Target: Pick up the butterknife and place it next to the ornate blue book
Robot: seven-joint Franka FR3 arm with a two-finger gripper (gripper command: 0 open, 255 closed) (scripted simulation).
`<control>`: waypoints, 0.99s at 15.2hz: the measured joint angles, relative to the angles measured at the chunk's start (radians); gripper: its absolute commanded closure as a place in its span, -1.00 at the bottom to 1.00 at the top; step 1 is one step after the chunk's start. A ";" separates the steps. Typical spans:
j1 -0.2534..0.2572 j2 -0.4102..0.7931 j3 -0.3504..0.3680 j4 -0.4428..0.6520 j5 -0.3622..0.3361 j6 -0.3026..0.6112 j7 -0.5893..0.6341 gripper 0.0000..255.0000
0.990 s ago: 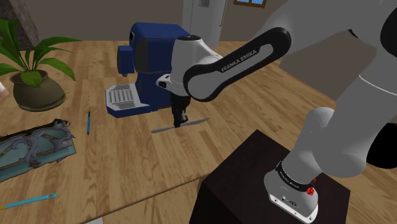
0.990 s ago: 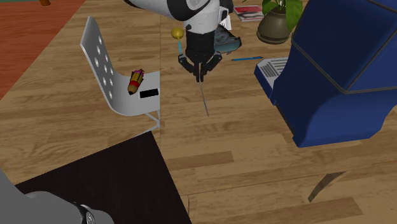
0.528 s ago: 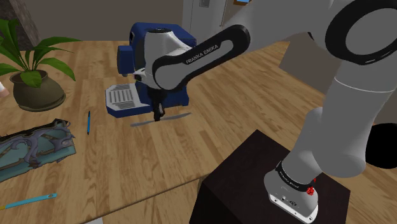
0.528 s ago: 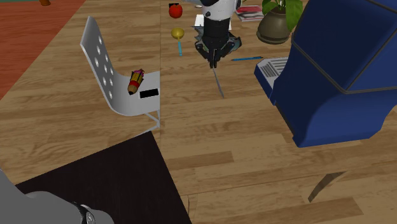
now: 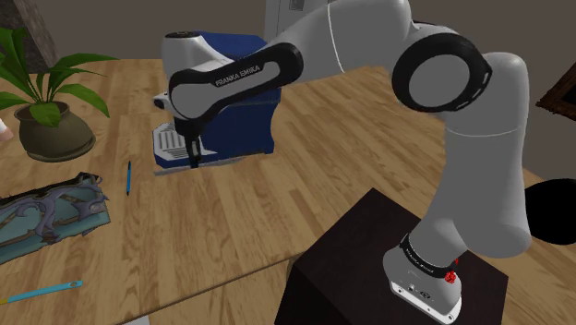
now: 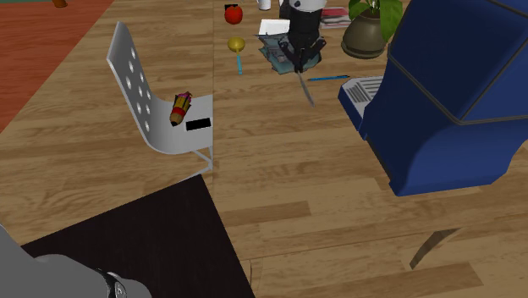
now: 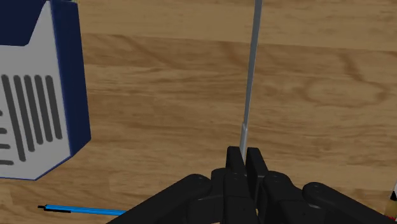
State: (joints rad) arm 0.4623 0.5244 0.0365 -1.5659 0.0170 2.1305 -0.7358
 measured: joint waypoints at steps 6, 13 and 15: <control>0.014 0.339 -0.003 0.581 -0.010 -0.240 0.010 1.00; 0.017 0.435 -0.004 0.669 -0.011 -0.233 0.010 1.00; 0.015 0.443 -0.004 0.654 -0.011 -0.211 0.009 1.00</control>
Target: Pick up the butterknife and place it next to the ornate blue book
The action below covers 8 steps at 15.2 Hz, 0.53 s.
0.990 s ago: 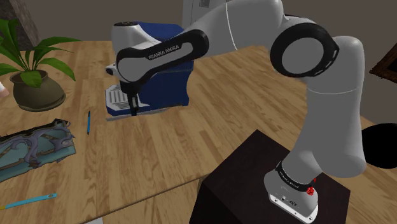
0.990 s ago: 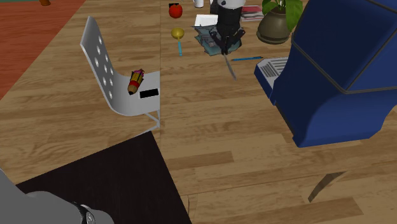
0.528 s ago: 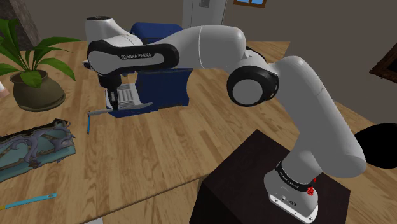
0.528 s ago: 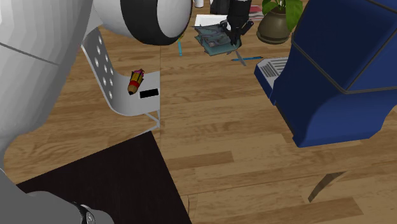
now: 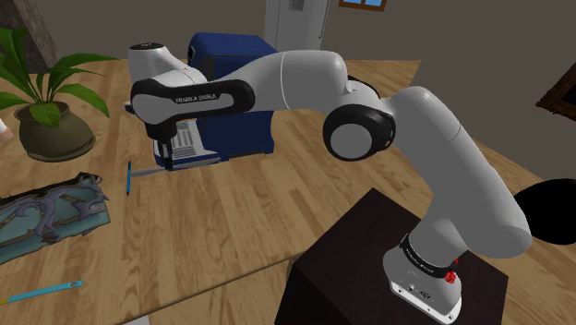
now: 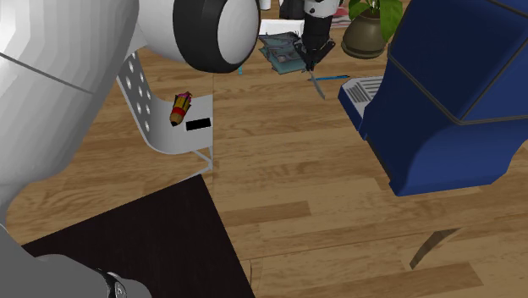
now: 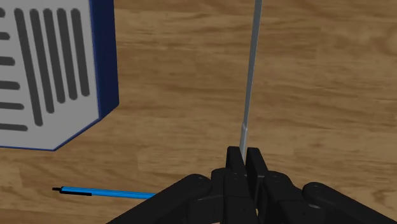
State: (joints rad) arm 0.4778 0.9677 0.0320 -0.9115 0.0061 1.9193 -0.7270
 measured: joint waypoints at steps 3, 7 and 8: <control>0.000 0.015 0.000 -0.016 0.000 0.030 -0.001 1.00; 0.001 0.037 0.000 -0.027 0.000 0.064 0.000 1.00; 0.000 0.043 0.000 -0.031 0.000 0.074 -0.002 1.00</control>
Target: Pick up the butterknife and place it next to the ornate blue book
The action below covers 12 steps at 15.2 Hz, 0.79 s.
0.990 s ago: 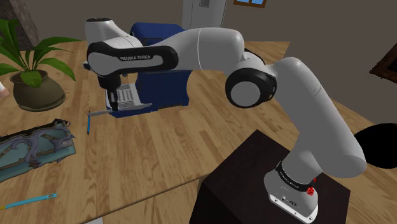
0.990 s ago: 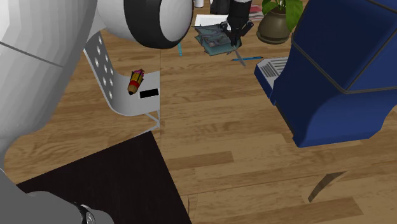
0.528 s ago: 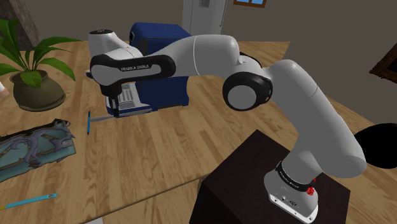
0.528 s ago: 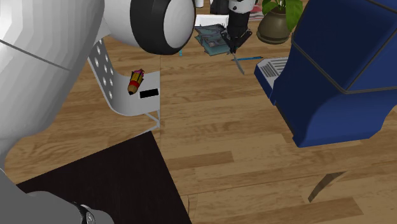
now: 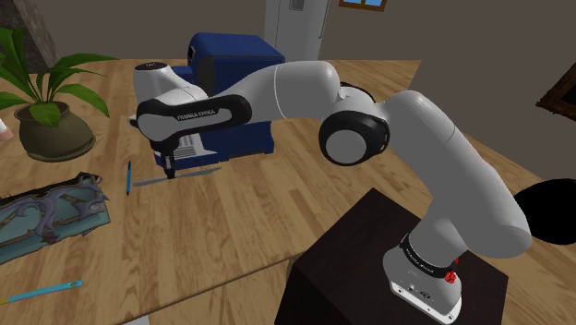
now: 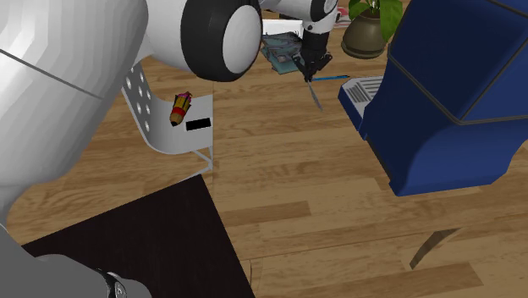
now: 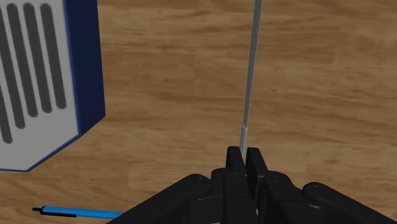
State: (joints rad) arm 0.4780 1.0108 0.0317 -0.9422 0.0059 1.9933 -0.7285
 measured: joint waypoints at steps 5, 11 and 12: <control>0.000 0.034 0.000 -0.010 0.000 0.044 -0.001 1.00; 0.003 0.084 -0.001 -0.001 -0.001 0.085 0.000 1.00; 0.002 0.087 -0.001 -0.004 -0.001 0.091 -0.001 1.00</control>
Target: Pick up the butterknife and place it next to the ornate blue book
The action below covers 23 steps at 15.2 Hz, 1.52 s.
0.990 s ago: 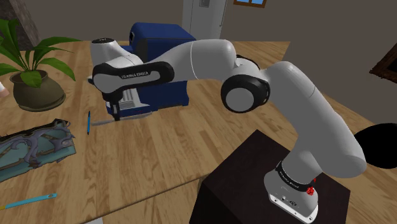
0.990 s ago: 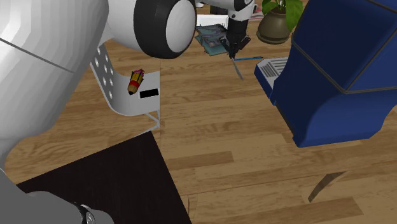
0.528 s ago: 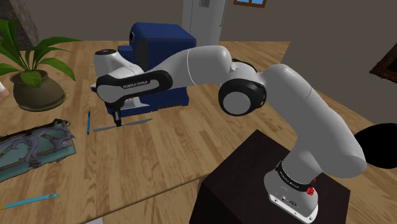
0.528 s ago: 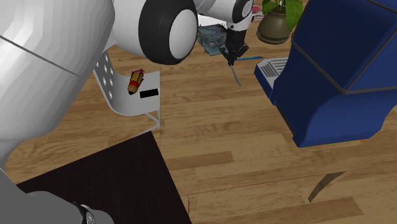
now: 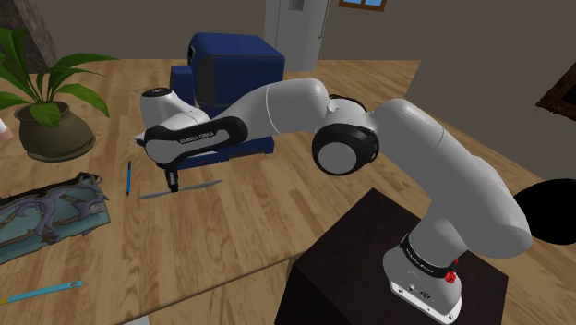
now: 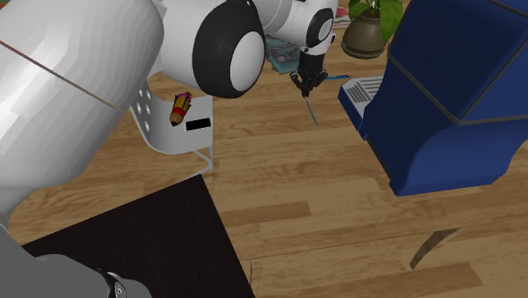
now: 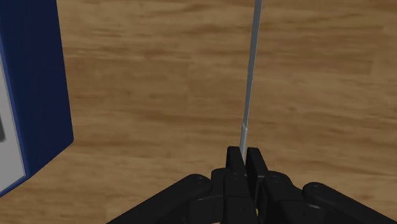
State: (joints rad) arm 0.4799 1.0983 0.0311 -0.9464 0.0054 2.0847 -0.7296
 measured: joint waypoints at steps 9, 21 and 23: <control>-0.001 0.006 0.000 0.004 0.000 0.003 -0.001 -1.00; -0.004 -0.080 0.000 -0.023 0.001 -0.056 -0.002 -1.00; -0.004 -0.082 0.000 -0.026 0.001 -0.055 -0.002 -1.00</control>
State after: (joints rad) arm 0.4757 1.0165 0.0316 -0.9721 0.0062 2.0294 -0.7313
